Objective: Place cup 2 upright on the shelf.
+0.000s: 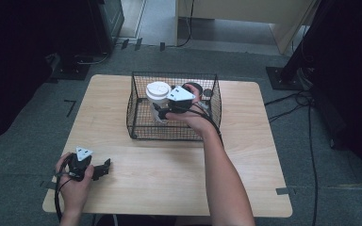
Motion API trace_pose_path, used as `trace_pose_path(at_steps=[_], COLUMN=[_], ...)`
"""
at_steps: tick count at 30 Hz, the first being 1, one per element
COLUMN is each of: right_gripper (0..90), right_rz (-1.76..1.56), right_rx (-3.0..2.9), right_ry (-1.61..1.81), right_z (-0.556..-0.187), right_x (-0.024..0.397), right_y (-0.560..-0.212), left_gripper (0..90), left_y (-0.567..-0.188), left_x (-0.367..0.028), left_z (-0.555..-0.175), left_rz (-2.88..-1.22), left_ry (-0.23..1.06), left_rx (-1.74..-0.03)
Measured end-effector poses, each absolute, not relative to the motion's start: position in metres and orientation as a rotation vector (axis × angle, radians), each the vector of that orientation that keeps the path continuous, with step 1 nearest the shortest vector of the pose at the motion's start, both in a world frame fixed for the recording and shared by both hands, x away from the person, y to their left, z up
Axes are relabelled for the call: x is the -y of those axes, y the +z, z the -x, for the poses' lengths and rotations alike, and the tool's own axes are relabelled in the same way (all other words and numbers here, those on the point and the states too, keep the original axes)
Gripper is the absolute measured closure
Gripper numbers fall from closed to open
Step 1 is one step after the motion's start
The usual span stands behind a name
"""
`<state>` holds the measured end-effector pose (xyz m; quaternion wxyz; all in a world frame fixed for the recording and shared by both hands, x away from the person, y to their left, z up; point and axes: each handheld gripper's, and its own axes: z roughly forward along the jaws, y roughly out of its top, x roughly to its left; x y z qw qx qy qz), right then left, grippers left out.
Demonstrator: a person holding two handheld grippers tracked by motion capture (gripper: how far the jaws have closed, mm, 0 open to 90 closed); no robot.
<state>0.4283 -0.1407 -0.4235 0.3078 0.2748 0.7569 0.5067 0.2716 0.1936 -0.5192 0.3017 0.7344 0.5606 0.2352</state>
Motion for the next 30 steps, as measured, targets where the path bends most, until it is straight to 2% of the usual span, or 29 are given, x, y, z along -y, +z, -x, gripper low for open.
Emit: trace_pose_path(at_steps=[30], right_gripper=[8.0], right_rz=[-0.732], right_rx=[-1.913], right_ry=[1.384], right_z=[-0.407], right_x=[0.164], right_y=[-0.397], left_gripper=[9.4], left_y=[-0.519], left_x=[-0.194], left_z=[-0.272], left_rz=[-1.948], left_ry=[0.624], left_rx=[-1.487])
